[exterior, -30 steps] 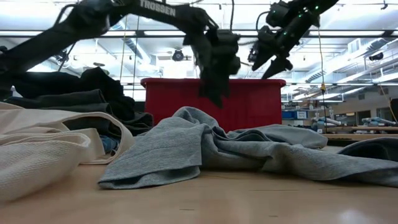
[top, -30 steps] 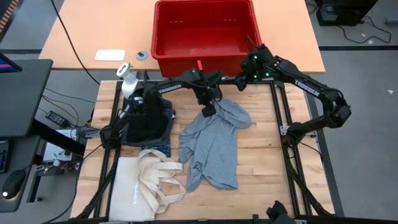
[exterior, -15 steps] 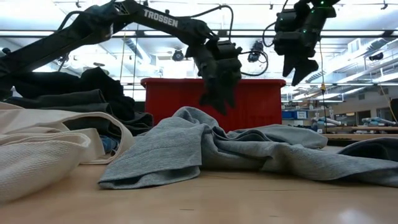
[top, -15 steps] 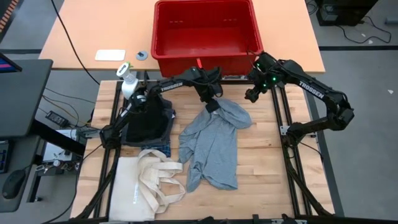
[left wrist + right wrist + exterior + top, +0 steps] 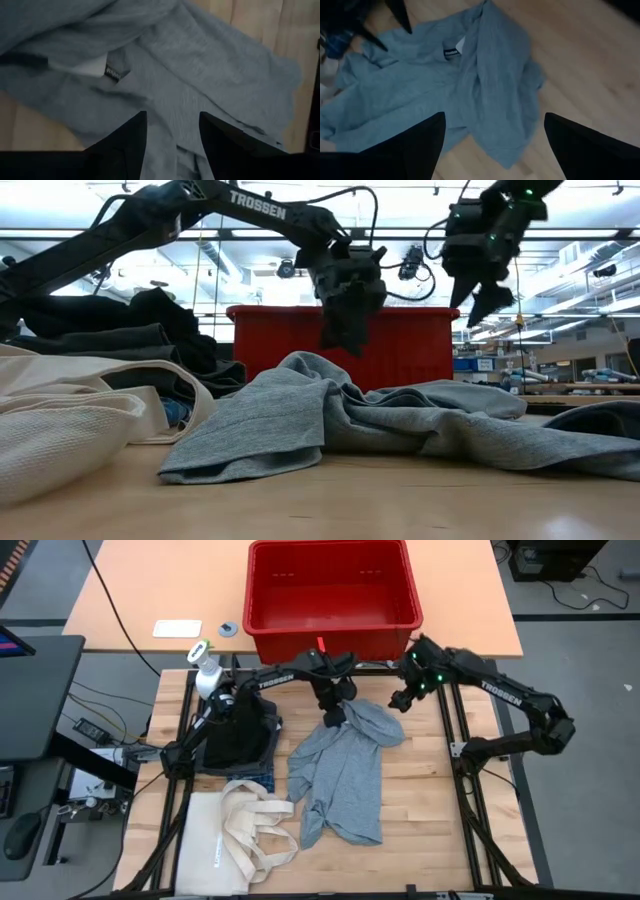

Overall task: Fold Laundry from Bin
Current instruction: Fold the gray shirt

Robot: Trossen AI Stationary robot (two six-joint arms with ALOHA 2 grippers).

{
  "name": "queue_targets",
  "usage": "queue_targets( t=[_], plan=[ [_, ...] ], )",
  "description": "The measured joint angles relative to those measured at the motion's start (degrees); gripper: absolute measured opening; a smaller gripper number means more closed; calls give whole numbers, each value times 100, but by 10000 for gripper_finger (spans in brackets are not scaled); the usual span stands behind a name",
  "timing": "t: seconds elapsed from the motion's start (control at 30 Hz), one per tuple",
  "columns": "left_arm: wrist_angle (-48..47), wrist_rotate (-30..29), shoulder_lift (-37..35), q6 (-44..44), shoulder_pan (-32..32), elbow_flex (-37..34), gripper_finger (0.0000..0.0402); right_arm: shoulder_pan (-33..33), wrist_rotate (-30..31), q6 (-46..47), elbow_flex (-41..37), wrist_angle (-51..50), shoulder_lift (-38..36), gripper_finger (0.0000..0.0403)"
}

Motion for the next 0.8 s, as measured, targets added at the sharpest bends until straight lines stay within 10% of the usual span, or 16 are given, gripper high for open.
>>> queue_targets(
  t=[0.3, 0.8],
  plan=[
    [950, -518, -36, 110, -328, -12, 182, 490, 69, 1985, -1640, 1215, -1358, 346],
    [1879, -521, -673, 839, -698, -8, 182, 1495, 2038, 4377, -1358, 1462, -2973, 346]
  ],
)
